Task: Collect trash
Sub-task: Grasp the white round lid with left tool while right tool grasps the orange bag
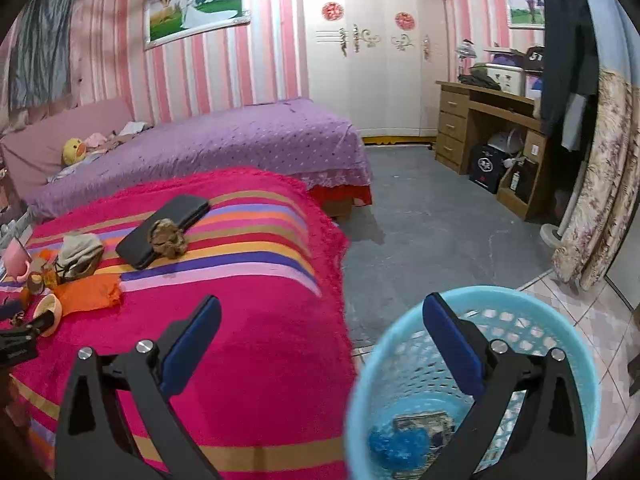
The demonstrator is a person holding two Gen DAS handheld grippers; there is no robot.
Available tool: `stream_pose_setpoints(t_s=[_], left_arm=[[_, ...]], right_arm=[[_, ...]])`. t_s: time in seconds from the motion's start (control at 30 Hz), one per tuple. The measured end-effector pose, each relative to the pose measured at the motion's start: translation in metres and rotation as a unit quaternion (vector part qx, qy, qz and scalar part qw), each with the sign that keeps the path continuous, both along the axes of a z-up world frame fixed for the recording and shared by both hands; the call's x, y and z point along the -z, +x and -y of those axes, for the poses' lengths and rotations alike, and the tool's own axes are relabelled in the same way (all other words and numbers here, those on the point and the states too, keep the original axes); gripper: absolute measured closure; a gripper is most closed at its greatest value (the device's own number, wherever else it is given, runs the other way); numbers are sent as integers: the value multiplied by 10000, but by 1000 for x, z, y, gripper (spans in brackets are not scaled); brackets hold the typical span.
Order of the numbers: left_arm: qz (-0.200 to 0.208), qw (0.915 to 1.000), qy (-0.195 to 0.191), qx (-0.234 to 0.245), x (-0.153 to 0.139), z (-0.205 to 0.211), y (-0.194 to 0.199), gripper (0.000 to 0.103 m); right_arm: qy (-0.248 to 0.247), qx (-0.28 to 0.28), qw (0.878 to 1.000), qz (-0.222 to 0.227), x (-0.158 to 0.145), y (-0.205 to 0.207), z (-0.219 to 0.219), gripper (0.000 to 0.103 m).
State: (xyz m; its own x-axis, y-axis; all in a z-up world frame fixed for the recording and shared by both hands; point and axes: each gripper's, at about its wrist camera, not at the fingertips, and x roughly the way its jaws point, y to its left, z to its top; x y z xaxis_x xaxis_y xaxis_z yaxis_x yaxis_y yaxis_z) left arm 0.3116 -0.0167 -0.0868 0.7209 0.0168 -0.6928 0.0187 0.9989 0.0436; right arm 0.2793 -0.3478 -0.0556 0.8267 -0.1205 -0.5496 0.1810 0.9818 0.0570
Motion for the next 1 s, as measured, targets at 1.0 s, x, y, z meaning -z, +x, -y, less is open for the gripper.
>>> stream_pose_setpoints(t_s=[1.0], left_arm=[[425,9953,-25,-866,-28,-102,-2,42]], right_arm=[[-413,-1864,9735,-1256,46,100,-219,20]])
